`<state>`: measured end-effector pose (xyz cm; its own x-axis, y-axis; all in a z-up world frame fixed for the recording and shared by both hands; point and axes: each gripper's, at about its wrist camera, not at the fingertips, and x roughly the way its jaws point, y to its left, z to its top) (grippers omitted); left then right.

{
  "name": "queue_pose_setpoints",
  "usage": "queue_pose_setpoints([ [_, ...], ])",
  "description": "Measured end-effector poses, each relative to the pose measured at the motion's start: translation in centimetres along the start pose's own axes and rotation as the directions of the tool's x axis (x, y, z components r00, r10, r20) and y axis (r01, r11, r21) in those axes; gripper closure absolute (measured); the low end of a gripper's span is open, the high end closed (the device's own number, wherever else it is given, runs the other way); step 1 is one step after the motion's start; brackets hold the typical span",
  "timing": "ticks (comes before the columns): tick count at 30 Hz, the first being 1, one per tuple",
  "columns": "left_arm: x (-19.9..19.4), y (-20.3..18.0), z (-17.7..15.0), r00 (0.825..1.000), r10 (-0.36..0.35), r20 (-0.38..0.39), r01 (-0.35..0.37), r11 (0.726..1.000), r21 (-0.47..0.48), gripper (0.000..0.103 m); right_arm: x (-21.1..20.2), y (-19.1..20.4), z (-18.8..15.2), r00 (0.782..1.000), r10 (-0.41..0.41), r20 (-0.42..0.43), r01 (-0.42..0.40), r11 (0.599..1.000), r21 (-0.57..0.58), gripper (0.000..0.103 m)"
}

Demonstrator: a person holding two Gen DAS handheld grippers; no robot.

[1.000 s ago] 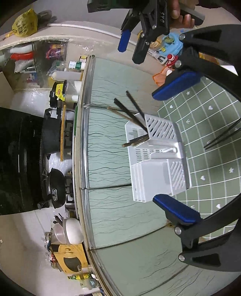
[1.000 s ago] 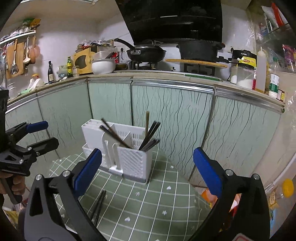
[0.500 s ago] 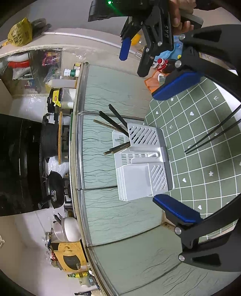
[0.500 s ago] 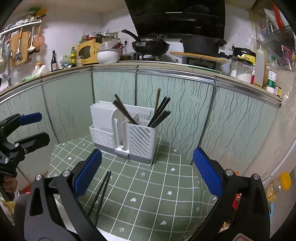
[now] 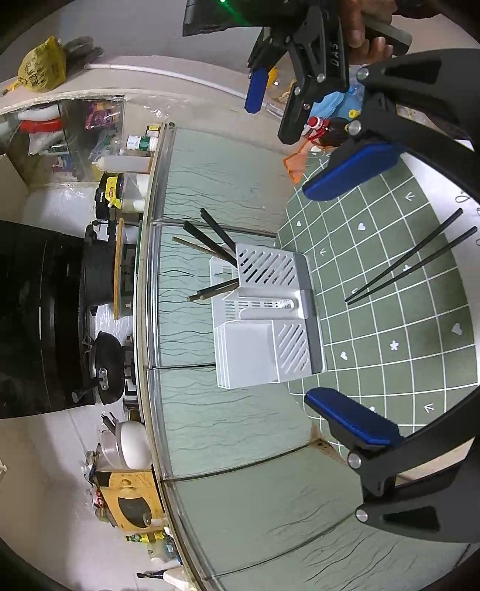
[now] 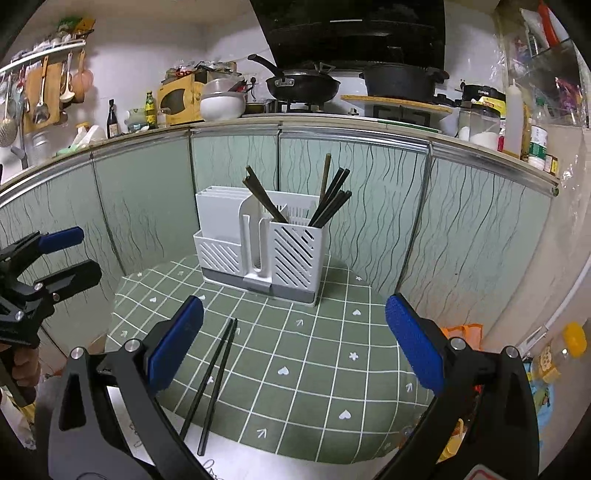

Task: Organize utensils
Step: 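Move both tools back over the two black chopsticks on the cloth, then close left tool on one black chopstick while right tool closes on the other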

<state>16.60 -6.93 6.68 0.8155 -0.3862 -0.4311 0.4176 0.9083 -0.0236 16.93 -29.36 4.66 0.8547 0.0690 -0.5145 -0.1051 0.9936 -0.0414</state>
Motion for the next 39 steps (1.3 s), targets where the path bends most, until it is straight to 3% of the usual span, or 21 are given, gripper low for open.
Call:
queue_pose_setpoints([
  [9,-0.4,0.9,-2.6,1.000,0.022,-0.012,-0.022,1.000,0.011,0.005,-0.3,0.8,-1.9,1.000,0.030,-0.004,-0.030,0.999,0.015,0.008],
  [26,0.7,2.4,-9.4,0.996,0.034,-0.086,-0.034,0.999,-0.001,0.005,2.5,1.8,-7.7,0.993,0.074,-0.095,-0.073,0.997,0.021,0.009],
  [39,2.5,0.0,-15.2,0.987,0.009,-0.160,-0.008,1.000,0.010,0.005,3.2,2.4,-10.6,0.986,0.088,-0.138,-0.086,0.996,0.015,0.009],
])
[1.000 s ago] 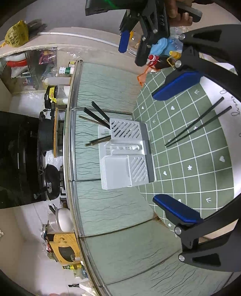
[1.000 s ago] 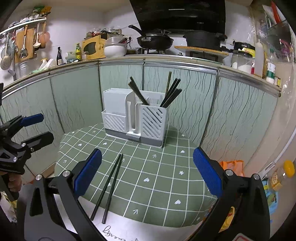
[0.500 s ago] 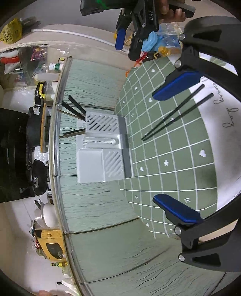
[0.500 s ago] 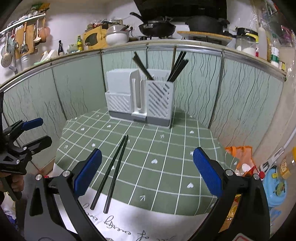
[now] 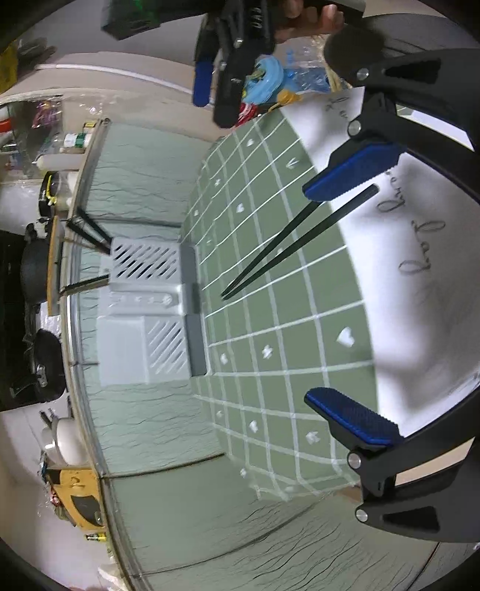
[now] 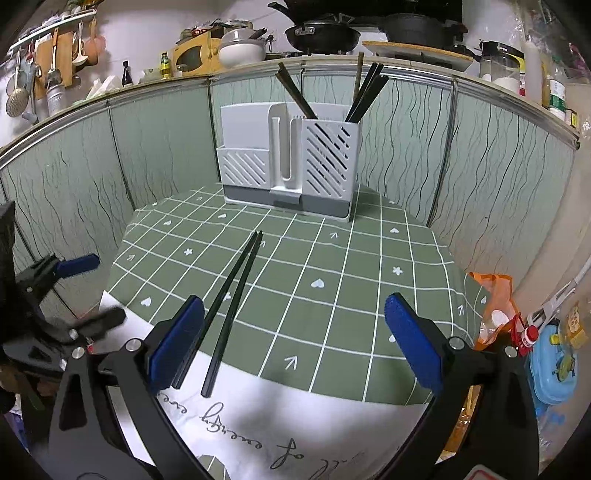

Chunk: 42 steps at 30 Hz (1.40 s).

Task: Organize utensils
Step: 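Close left tool on one black chopstick while right tool closes on the other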

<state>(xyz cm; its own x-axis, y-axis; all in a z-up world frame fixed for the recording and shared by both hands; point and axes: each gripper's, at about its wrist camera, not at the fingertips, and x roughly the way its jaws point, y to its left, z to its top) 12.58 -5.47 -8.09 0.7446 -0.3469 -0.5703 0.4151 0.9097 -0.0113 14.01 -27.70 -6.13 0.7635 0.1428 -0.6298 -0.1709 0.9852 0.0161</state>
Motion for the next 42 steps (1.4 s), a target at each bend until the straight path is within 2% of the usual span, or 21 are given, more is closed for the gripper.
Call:
queue_pose_setpoints([
  [4,1.1,-1.1,-1.1,1.000,-0.004,-0.022,0.004,1.000,0.005,0.005,0.3,0.3,-0.7,1.000,-0.010,-0.007,0.010,1.000,-0.016,0.009],
  [9,2.7,-2.4,-1.4,0.998,-0.022,-0.055,0.023,1.000,0.015,0.005,0.6,0.0,-1.6,0.999,0.020,-0.032,-0.019,1.000,0.021,0.009],
  [12,3.8,-3.2,-1.5,0.996,-0.023,-0.083,0.026,0.999,0.034,0.010,0.4,-0.3,-2.0,0.999,0.032,-0.027,-0.031,0.998,0.051,0.009],
  [16,5.6,-4.3,-1.8,0.990,0.003,-0.142,0.008,0.997,0.072,0.025,0.1,-0.6,-2.1,0.999,0.035,-0.023,-0.034,0.998,0.060,0.009],
  [19,5.8,-4.3,-1.8,0.991,0.005,-0.133,0.003,0.998,0.057,0.033,-0.2,-0.8,-2.2,0.999,0.036,-0.023,-0.034,0.997,0.062,0.009],
  [20,5.8,-4.3,-1.7,0.991,0.016,-0.133,-0.009,0.998,0.055,0.044,-0.3,-0.8,-2.2,0.999,0.038,-0.022,-0.036,0.997,0.061,0.009],
  [22,5.9,-4.0,-1.7,0.990,0.020,-0.142,-0.014,0.999,0.039,0.058,-0.3,-0.7,-2.3,0.999,0.037,-0.028,-0.035,0.998,0.057,0.009],
  [24,6.0,-3.8,-1.8,0.989,0.021,-0.146,-0.017,1.000,0.024,0.066,-0.3,-0.8,-2.5,0.999,0.043,-0.031,-0.041,0.997,0.058,0.009],
  [26,6.0,-3.6,-1.8,0.989,0.035,-0.144,-0.031,0.999,0.030,0.081,-0.1,-0.6,-2.6,0.999,0.039,-0.037,-0.037,0.998,0.053,0.009],
  [28,6.0,-3.1,-1.7,0.989,0.043,-0.145,-0.041,0.999,0.019,0.092,0.1,-0.5,-2.8,0.998,0.040,-0.044,-0.038,0.998,0.052,0.009],
  [29,6.1,-2.8,-1.7,0.988,0.044,-0.146,-0.043,0.999,0.015,0.094,0.3,-0.3,-2.9,0.998,0.039,-0.048,-0.036,0.998,0.051,0.009],
  [37,6.1,-1.0,-1.6,0.987,0.035,-0.157,-0.039,0.999,-0.019,0.097,1.8,1.2,-3.8,0.996,0.037,-0.080,-0.035,0.999,0.027,0.010],
  [42,5.9,-0.3,-1.8,0.987,0.036,-0.157,-0.042,0.998,-0.038,0.097,2.9,3.2,-4.2,0.993,0.040,-0.110,-0.043,0.999,-0.024,0.020],
])
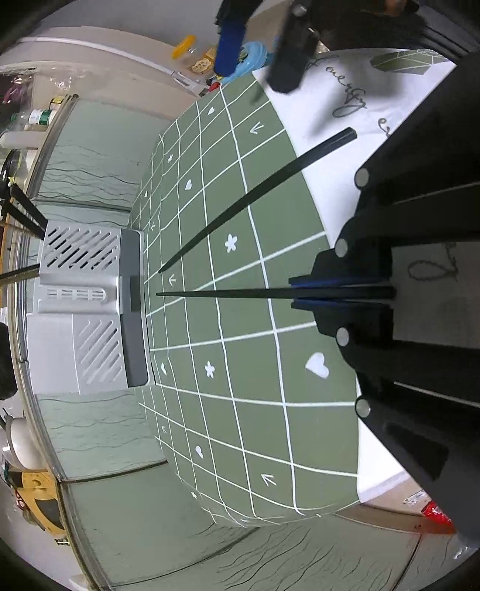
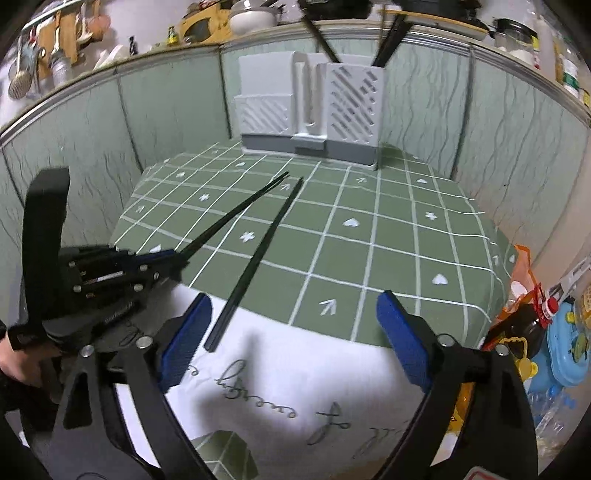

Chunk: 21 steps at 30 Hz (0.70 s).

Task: Organize utensils
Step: 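Close left tool on one black chopstick while right tool closes on the other, then lift the black chopstick upright with left tool while right tool lifts its chopstick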

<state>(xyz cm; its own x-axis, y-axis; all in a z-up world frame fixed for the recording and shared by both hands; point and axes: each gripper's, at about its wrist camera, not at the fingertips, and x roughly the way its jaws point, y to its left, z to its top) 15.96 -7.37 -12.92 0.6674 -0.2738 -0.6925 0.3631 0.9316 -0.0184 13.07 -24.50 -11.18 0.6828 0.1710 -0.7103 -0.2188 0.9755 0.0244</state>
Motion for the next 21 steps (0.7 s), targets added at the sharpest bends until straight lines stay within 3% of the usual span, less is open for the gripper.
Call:
queue_pose_setpoints([
  [3,0.0,0.4,-0.1,1.000,0.005,0.003,-0.005,1.000,-0.005,0.097,0.9,1.3,-0.1,1.000,-0.002,-0.016,0.001,0.999,-0.036,0.030],
  [11,-0.2,1.0,-0.2,1.000,-0.009,0.012,0.009,0.999,-0.031,0.097,4.4,3.0,-0.1,0.998,0.017,-0.062,-0.018,1.000,-0.020,0.070],
  [13,-0.2,1.0,-0.3,1.000,-0.010,0.016,0.010,0.999,-0.034,0.097,4.6,3.2,0.0,0.999,0.012,-0.047,-0.013,1.000,-0.021,0.074],
  [16,-0.3,1.1,-0.4,1.000,-0.016,0.021,0.017,0.999,-0.041,0.097,4.9,3.0,0.0,0.999,-0.015,-0.052,0.015,1.000,0.000,0.094],
  [21,-0.2,1.2,-0.5,0.999,-0.022,0.028,0.023,0.999,-0.045,0.097,4.8,1.9,-0.2,0.999,-0.026,-0.048,0.030,0.997,0.078,0.097],
])
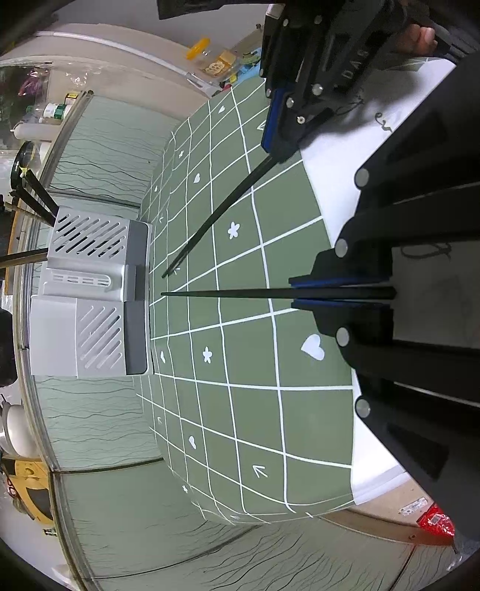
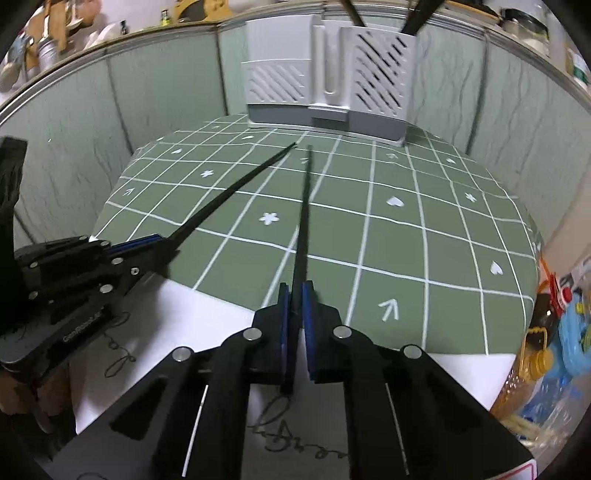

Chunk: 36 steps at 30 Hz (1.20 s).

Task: Organize utensils
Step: 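Lift the black chopstick upright with left tool while right tool lifts its chopstick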

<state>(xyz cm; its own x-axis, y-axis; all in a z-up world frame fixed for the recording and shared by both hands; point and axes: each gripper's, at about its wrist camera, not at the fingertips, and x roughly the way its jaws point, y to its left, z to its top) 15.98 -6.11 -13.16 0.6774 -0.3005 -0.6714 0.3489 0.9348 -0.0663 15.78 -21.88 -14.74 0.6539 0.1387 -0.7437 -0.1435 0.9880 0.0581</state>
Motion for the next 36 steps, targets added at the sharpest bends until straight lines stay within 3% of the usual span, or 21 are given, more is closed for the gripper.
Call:
queue_pose_setpoints([
  [8,-1.3,0.6,0.6,1.000,-0.003,0.019,0.004,1.000,-0.023,0.097,-1.7,-1.3,0.6,1.000,0.027,0.010,-0.027,1.000,0.010,0.097],
  [17,-5.0,0.8,2.6,0.995,-0.008,0.101,0.009,1.000,-0.006,0.097,-5.7,-2.6,1.8,0.996,0.049,0.078,-0.051,0.998,0.023,0.097],
  [36,-12.6,0.2,7.3,0.963,-0.022,0.270,0.022,1.000,0.005,0.097,-13.6,-4.9,5.2,0.963,0.039,0.268,-0.060,0.996,0.069,0.097],
])
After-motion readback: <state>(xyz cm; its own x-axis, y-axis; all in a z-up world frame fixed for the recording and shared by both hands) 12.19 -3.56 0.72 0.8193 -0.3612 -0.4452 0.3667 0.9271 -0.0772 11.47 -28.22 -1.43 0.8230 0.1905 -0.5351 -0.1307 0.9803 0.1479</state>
